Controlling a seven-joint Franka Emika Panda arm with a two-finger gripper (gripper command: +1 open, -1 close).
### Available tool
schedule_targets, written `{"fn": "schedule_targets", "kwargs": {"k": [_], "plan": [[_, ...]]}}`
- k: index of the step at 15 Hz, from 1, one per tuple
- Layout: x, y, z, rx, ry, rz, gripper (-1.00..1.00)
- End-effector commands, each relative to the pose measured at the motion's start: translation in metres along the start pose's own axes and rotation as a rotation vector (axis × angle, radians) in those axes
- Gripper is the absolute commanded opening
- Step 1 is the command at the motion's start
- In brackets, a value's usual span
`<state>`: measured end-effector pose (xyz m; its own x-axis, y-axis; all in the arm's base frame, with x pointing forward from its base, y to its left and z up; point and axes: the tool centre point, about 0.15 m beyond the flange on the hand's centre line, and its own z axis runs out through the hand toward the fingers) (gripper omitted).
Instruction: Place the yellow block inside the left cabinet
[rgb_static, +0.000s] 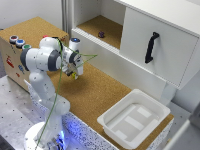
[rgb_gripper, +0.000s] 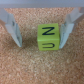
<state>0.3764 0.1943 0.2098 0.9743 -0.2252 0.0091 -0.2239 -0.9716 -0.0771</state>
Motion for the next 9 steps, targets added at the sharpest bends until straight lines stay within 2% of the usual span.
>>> {"fn": "schedule_targets", "kwargs": {"k": [1,4,7,9], "plan": [[-0.006,0.004,0.003,0.032,0.000,-0.002,-1.00],[-0.003,-0.002,-0.012,0.031,0.036,0.002,-1.00],[0.012,-0.023,-0.060,0.005,0.137,-0.068,-1.00],[0.020,-0.042,-0.091,-0.013,0.176,-0.143,-1.00]]}}
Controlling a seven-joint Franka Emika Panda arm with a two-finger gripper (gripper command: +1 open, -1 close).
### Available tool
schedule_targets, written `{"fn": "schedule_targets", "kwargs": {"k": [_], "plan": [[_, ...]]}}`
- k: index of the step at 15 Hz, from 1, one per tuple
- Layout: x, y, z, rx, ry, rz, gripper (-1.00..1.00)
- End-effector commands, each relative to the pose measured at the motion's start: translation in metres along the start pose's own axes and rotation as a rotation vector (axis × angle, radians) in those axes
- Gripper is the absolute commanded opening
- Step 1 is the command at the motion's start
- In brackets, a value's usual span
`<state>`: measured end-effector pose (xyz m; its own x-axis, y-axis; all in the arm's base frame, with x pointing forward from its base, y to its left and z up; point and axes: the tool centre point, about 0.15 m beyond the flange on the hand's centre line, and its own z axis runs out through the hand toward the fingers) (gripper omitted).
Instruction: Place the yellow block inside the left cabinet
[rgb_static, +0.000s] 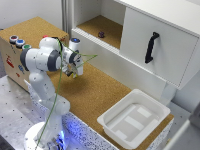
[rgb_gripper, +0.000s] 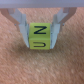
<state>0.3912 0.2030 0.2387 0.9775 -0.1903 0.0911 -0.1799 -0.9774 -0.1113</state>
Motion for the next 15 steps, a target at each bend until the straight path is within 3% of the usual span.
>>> {"fn": "schedule_targets", "kwargs": {"k": [1,5,7,11,15], "plan": [[0.017,-0.041,-0.074,-0.057,0.105,-0.156,-1.00],[0.034,-0.078,-0.127,-0.089,0.177,-0.304,-1.00],[0.055,-0.096,-0.155,-0.107,0.260,-0.361,-1.00],[0.113,-0.119,-0.201,-0.138,0.411,-0.404,-1.00],[0.184,-0.137,-0.238,-0.129,0.492,-0.413,-1.00]]}}
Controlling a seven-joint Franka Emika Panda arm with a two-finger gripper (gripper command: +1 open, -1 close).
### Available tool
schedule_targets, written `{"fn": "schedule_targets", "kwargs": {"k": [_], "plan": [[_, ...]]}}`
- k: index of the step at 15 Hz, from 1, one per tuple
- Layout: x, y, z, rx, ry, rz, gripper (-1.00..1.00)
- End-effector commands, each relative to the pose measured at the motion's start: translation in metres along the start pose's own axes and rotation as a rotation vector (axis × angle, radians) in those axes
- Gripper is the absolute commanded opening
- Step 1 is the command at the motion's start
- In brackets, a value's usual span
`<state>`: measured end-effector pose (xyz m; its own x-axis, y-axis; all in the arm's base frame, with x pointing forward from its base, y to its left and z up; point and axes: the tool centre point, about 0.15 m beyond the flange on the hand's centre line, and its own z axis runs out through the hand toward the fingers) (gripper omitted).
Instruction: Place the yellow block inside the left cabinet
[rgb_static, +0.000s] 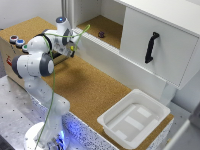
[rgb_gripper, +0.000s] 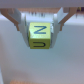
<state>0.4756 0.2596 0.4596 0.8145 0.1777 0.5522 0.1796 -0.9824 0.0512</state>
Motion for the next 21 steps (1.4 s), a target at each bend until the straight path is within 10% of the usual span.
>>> {"fn": "schedule_targets", "kwargs": {"k": [1,15,16,21], "plan": [[0.122,-0.001,0.017,-0.085,0.001,-0.043,-1.00],[0.166,0.002,0.093,-0.127,-0.007,0.041,-1.00],[0.162,-0.002,0.090,-0.133,-0.003,0.033,1.00],[0.132,0.001,0.058,-0.153,0.030,0.083,1.00]]}}
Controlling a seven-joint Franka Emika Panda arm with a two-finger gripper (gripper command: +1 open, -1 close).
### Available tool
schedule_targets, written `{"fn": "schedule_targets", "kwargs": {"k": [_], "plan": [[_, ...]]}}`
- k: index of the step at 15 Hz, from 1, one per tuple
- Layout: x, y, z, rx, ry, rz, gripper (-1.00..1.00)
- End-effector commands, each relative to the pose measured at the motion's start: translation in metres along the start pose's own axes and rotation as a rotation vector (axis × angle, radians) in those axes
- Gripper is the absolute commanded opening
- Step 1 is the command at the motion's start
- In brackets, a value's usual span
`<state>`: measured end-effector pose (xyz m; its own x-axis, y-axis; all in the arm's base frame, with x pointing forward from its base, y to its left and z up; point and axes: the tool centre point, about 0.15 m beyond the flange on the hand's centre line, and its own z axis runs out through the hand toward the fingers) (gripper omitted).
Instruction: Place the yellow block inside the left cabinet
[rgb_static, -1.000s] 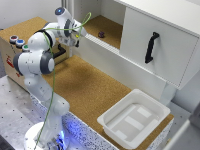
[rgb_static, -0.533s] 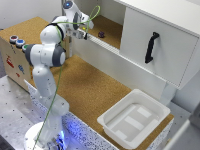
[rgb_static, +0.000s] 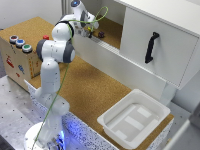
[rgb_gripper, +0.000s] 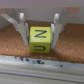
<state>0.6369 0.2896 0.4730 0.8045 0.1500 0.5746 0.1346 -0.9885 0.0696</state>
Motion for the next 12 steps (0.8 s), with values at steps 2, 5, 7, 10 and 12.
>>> {"fn": "schedule_targets", "kwargs": {"k": [2,5,7,10,12], "plan": [[-0.024,0.006,-0.035,-0.098,0.015,0.074,1.00],[-0.047,0.003,-0.055,-0.066,0.000,0.064,1.00],[-0.076,-0.004,-0.069,-0.047,-0.040,0.024,1.00],[-0.127,-0.018,-0.090,0.054,-0.158,-0.046,1.00],[-0.149,-0.028,-0.107,0.117,-0.208,-0.075,1.00]]}}
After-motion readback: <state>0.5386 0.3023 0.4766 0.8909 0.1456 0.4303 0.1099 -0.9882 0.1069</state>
